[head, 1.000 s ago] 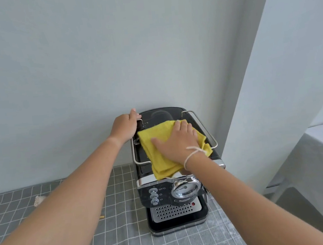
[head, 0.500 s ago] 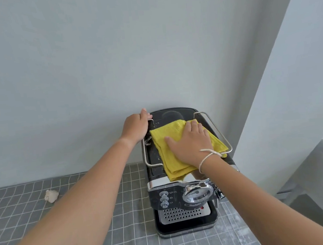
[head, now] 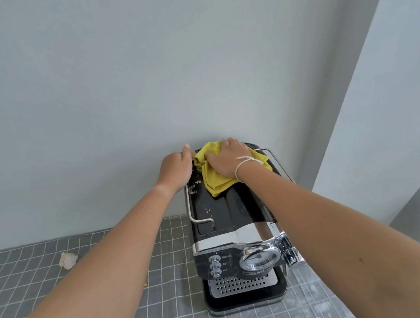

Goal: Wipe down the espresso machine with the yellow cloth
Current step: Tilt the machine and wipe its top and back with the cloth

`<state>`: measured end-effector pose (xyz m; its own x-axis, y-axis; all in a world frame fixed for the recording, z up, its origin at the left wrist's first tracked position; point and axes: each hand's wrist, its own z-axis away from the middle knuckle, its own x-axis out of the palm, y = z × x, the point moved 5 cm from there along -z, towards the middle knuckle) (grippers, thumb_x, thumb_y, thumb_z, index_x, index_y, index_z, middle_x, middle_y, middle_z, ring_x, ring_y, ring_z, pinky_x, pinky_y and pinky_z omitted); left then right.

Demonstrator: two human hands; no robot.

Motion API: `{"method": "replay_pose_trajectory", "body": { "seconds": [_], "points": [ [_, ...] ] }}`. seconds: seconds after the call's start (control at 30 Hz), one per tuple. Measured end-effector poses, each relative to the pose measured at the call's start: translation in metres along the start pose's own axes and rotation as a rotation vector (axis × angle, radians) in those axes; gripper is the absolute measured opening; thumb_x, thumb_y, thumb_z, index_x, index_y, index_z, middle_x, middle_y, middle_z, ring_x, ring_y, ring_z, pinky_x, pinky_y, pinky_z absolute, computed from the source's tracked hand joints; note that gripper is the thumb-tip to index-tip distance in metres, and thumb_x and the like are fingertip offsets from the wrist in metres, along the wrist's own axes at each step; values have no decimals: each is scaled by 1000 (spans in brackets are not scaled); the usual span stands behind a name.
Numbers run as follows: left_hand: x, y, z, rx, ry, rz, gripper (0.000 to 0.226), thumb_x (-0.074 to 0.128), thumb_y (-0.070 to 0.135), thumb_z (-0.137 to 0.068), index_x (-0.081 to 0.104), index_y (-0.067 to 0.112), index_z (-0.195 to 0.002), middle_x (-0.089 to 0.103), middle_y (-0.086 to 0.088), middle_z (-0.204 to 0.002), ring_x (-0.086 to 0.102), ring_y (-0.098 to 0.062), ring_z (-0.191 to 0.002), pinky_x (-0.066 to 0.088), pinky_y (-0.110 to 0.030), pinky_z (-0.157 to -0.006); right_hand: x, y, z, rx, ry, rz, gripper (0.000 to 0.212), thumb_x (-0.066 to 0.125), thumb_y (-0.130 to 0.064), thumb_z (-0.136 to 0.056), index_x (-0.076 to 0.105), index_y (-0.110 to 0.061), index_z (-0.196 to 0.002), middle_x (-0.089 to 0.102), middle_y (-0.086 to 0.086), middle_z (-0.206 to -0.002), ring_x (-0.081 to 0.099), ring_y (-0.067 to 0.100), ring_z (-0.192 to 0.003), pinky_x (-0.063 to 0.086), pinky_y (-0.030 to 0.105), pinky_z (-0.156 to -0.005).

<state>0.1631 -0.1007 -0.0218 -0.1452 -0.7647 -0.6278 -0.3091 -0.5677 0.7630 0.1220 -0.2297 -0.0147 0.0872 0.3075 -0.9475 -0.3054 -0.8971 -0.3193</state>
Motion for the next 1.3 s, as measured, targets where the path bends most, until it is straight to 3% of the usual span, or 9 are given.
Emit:
{"method": "replay_pose_trajectory", "body": {
  "seconds": [0.13,0.3,0.43,0.5,0.57,0.67,0.73,0.93,1.3],
  "points": [
    [-3,5,5,-19,23,13,49,22,27,-102,65,6,-115,61,-14,-125,50,-28,-122,34,-24,-95,-2,1,-6,31,-3,-12,69,30,-50,-93,27,-3,-143,28,15,-150,23,28,-140,18,39,-116],
    [-5,7,12,-61,53,32,54,24,26,-102,55,-18,-106,59,-29,-120,52,-40,-113,38,-34,-89,7,7,17,40,43,-36,72,31,-50,-93,20,-1,-145,23,15,-153,16,28,-143,14,39,-117],
    [-2,1,6,-46,26,51,51,23,30,-102,66,4,-112,63,-13,-122,53,-29,-117,36,-27,-96,8,7,26,45,52,-30,73,30,-48,-94,11,-2,-147,15,16,-155,11,28,-144,11,39,-118],
    [-2,0,3,-35,36,24,56,23,29,-102,69,3,-82,68,-17,-93,56,-33,-98,39,-31,-83,6,6,22,81,32,-14,71,28,-47,-96,8,-2,-148,12,17,-156,8,29,-145,9,39,-118],
    [-2,0,3,-33,44,-19,57,22,30,-102,52,4,-60,62,-21,-74,54,-35,-86,37,-34,-75,5,2,15,137,20,3,69,25,-45,-97,3,-4,-149,9,20,-155,7,31,-145,8,39,-118],
    [1,-4,0,-29,11,5,55,21,31,-102,70,6,-95,65,-17,-118,54,-29,-117,37,-29,-96,2,-5,4,238,-15,68,67,17,-44,-98,-6,-7,-148,6,27,-154,6,35,-144,3,41,-117],
    [1,-4,-1,-17,5,20,53,21,30,-102,67,7,-111,62,-10,-126,50,-24,-124,33,-24,-99,-1,-5,-4,267,-53,183,68,12,-45,-97,-4,-3,-148,10,30,-152,8,36,-144,-3,43,-117],
    [2,-4,0,-14,-16,42,53,20,30,-102,67,9,-114,61,-3,-128,47,-17,-128,27,-17,-99,-6,7,-14,303,-96,252,79,10,-53,-94,11,7,-145,16,26,-153,10,34,-144,-3,43,-118],
    [0,1,5,-16,29,32,52,21,28,-102,67,8,-113,61,-9,-127,48,-21,-126,30,-16,-90,-3,1,19,192,-25,355,80,11,-57,-93,-1,1,-147,16,29,-151,14,35,-144,-9,47,-116]
  ]
}}
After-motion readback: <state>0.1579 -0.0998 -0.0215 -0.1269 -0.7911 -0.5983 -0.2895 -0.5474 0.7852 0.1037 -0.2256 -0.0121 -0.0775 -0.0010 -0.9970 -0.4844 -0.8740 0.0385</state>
